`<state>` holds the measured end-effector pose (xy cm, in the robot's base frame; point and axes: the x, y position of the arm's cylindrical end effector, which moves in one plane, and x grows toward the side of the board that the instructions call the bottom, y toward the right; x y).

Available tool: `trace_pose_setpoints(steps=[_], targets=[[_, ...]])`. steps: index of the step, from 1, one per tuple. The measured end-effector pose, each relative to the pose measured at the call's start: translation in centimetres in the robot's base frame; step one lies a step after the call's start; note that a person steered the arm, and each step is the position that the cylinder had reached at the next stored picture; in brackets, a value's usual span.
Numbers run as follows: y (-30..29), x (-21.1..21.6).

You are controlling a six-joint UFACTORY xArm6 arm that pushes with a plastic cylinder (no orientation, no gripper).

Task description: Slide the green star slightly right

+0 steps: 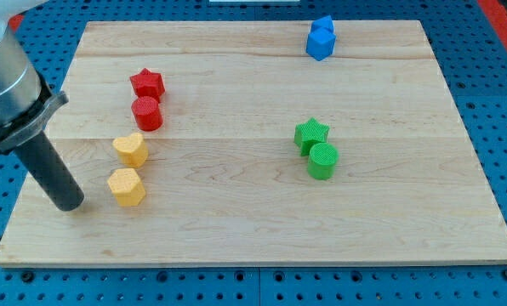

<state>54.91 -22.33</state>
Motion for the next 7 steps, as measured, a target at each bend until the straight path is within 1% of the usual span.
trace_pose_setpoints(steps=[1, 2, 3, 4, 6, 7], targets=[[1.0, 3.9], [6.6, 6.0], [15.0, 5.9], [20.2, 2.9], [20.7, -4.9], [21.7, -7.3]])
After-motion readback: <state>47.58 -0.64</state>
